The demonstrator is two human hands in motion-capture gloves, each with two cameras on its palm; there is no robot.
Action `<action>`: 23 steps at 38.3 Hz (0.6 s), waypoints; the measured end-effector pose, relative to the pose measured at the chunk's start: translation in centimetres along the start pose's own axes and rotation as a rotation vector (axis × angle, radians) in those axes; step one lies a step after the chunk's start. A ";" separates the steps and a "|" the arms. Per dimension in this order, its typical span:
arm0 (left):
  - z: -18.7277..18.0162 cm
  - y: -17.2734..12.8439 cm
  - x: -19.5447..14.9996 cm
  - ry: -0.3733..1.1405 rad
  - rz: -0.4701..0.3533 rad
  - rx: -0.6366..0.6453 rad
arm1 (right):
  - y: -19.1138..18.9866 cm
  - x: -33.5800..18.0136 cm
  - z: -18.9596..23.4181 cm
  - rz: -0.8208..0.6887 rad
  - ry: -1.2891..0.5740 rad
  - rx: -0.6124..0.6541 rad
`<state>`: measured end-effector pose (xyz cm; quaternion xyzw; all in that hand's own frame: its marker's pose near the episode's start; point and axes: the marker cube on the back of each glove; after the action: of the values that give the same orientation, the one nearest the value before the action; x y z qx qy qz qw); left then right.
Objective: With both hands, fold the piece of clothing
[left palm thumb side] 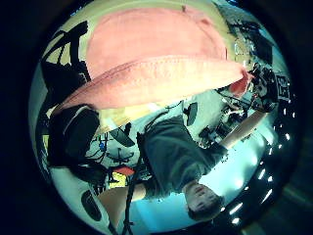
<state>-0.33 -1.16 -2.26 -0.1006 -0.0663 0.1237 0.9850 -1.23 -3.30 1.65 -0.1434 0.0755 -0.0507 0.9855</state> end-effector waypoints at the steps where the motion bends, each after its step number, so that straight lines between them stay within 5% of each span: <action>1: -0.3 -0.3 -0.2 -0.002 -0.012 0.009 | -0.2 0.1 -0.3 0.001 -0.006 0.008; 18: -2.8 -4.7 -1.8 0.178 -0.046 0.291 | -5.8 2.8 -2.6 0.126 -0.102 0.081; 23: -3.9 -2.0 -0.1 0.220 -0.075 0.333 | -8.3 3.3 -3.1 0.158 -0.123 0.125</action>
<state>0.63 -3.81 -5.62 0.0532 0.0595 0.0845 0.9932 0.84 -12.52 0.65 -0.0782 0.0226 0.0315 0.9962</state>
